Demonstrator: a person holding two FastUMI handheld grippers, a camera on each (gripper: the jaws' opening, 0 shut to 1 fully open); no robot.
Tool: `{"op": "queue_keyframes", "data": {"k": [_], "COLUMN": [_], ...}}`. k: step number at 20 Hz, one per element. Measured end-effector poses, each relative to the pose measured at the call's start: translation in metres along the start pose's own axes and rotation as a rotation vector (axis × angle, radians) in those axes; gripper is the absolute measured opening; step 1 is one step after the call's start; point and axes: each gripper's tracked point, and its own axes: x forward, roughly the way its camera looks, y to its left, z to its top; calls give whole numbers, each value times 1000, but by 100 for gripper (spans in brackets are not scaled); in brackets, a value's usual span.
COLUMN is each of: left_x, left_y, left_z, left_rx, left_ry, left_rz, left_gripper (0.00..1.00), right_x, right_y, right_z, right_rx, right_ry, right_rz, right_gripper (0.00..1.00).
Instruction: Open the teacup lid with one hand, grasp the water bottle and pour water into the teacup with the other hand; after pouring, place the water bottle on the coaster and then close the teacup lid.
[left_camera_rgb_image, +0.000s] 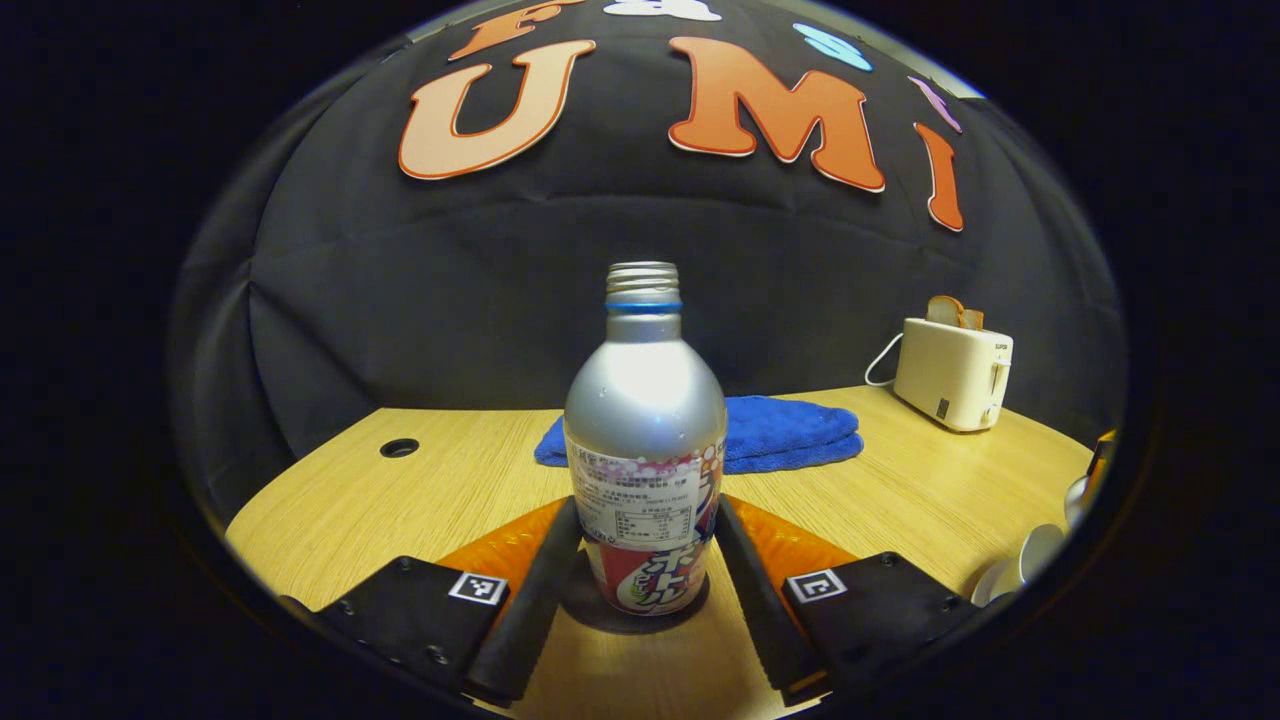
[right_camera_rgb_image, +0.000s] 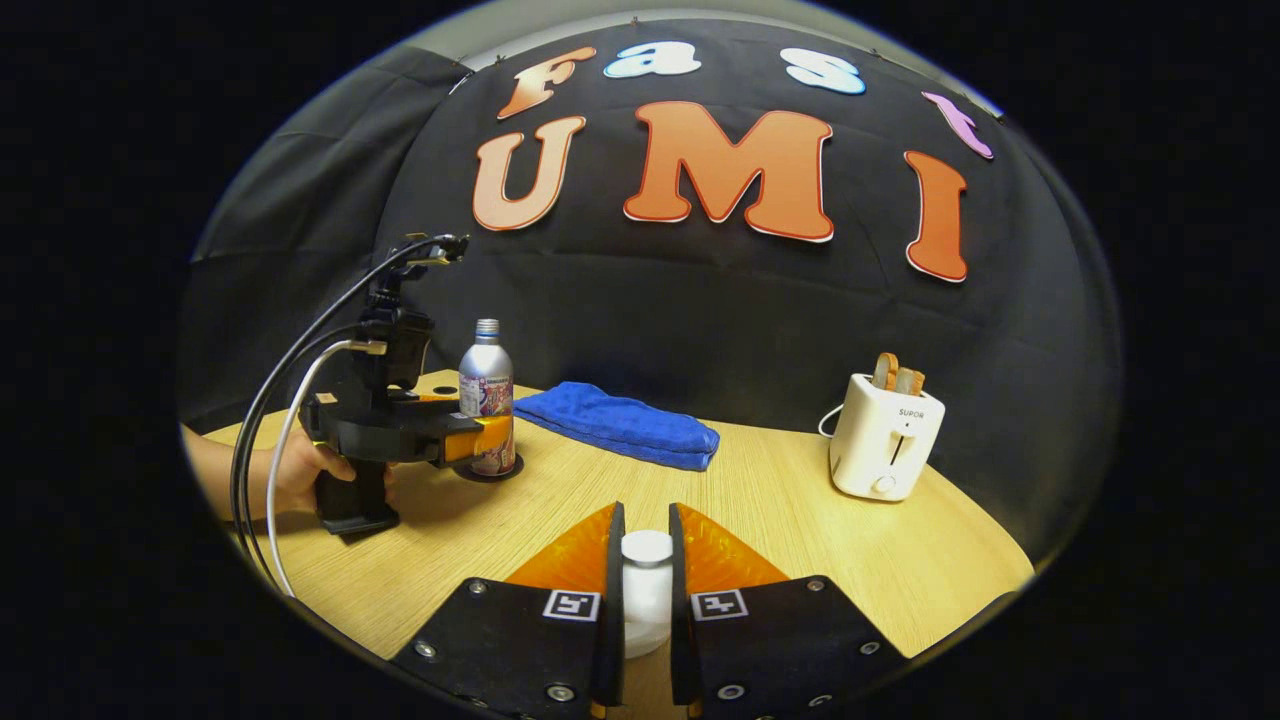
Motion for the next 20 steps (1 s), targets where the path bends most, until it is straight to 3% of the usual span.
{"op": "queue_keyframes", "data": {"k": [1,3,4,13,20], "left_x": [0,-2,-4,-45,-81], "left_y": [0,0,3,17,15], "left_z": [-3,-6,-6,-16,-2], "left_rx": [2,-1,-2,-45,-34], "left_ry": [13,23,22,33,-34], "left_rz": [-6,-11,-8,14,11], "left_gripper": [82,88,100,100,100], "right_x": [0,1,2,12,14], "right_y": [2,6,7,19,18], "right_z": [0,-2,-3,-28,-40], "right_rx": [2,6,5,12,4], "right_ry": [1,7,11,59,58], "right_rz": [6,16,16,40,27], "right_gripper": [19,19,19,19,19]}}
